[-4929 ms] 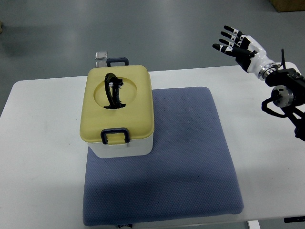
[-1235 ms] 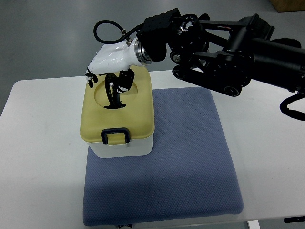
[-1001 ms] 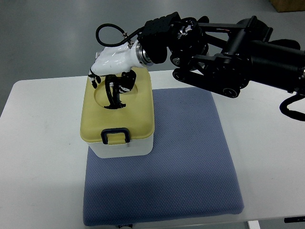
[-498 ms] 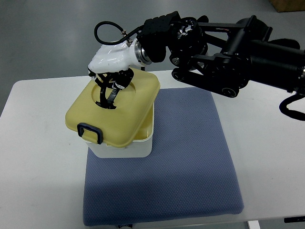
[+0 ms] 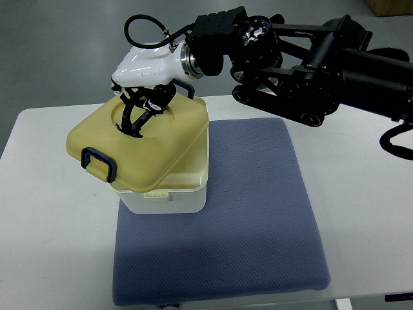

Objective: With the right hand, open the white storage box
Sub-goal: 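Lift the yellow lid off the white box with the right hand, then carry the lid onto the blue mat beside the box and lower it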

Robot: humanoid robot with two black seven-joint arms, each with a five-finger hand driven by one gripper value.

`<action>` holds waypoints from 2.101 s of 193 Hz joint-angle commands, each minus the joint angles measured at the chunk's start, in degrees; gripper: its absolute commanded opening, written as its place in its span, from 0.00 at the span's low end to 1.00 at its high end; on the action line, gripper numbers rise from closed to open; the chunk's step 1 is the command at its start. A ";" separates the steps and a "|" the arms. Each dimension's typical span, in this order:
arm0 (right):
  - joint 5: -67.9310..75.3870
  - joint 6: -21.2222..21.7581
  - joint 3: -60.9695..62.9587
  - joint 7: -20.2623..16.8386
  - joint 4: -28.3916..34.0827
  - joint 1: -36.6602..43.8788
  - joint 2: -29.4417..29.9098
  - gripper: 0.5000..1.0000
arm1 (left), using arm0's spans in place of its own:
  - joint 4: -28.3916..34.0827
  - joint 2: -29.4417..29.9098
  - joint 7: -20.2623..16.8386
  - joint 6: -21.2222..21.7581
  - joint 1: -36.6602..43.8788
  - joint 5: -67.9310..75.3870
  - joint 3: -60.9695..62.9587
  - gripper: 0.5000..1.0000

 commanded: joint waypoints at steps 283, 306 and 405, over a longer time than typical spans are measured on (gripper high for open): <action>11.94 10.51 4.04 -2.36 -8.95 -18.36 -26.95 0.00 | 0.00 0.00 0.01 0.00 0.00 0.00 0.00 1.00; 12.56 10.78 4.12 -2.54 -8.86 -19.06 -25.81 0.00 | 0.00 0.00 -0.08 0.00 0.00 0.00 0.00 1.00; 17.13 10.25 4.21 -6.49 -9.13 -21.96 -19.92 0.00 | 0.00 0.00 0.01 0.00 0.00 0.00 0.00 1.00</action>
